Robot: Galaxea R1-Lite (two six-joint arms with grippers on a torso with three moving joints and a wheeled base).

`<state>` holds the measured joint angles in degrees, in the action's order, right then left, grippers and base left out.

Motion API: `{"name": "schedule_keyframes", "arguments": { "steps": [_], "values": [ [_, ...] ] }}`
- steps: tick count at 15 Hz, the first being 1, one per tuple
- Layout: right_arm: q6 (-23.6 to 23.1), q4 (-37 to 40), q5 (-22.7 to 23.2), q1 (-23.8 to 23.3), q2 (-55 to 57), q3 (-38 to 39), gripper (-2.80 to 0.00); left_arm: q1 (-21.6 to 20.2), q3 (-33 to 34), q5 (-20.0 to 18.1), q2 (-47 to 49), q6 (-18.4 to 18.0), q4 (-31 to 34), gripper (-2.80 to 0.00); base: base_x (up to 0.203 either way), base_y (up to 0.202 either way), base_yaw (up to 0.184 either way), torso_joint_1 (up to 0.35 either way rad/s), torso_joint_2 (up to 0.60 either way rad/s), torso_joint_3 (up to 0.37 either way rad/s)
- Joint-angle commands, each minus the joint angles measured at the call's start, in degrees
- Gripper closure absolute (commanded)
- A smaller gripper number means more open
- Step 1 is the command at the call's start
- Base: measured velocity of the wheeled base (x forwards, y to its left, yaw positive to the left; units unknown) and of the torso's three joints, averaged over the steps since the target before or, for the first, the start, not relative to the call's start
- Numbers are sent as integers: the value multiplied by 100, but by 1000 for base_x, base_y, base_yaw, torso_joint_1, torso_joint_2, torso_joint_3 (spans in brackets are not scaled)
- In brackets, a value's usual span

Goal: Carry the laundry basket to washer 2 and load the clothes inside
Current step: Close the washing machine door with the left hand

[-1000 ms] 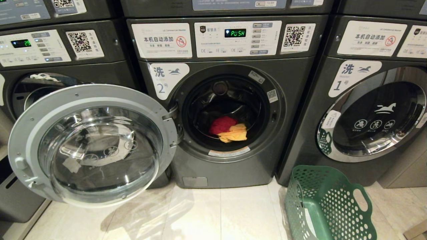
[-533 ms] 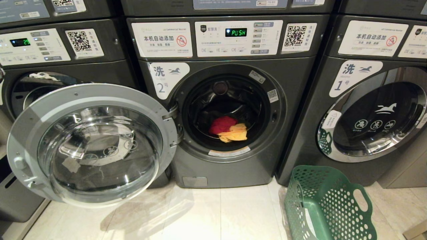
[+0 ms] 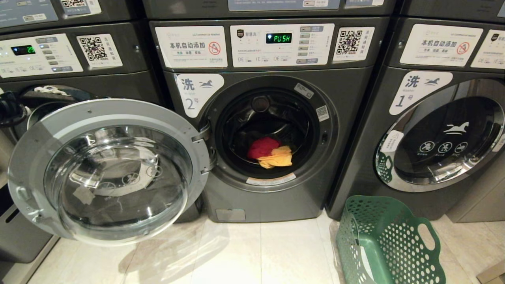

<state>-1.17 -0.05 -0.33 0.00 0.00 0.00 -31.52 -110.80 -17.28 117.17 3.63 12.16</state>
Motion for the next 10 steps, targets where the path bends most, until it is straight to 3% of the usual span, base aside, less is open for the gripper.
{"name": "schedule_keyframes", "arguments": {
  "steps": [1, 4, 10],
  "values": [
    [-6, -4, -2, 0, 9, 0, 0, -3, 6, -5, 228, 1, 36, 0, 0, 0, 0, 0, 0, 0],
    [-15, -4, -2, 0, 9, 0, 0, 6, 6, -33, 272, -3, 146, 0, 0, 0, 0, 0, 0, 0],
    [-15, -4, -2, 0, 9, 0, 0, 51, 6, -170, -11, -6, 1379, 0, 0, 0, 0, 0, 0, 0]
  ]
}}
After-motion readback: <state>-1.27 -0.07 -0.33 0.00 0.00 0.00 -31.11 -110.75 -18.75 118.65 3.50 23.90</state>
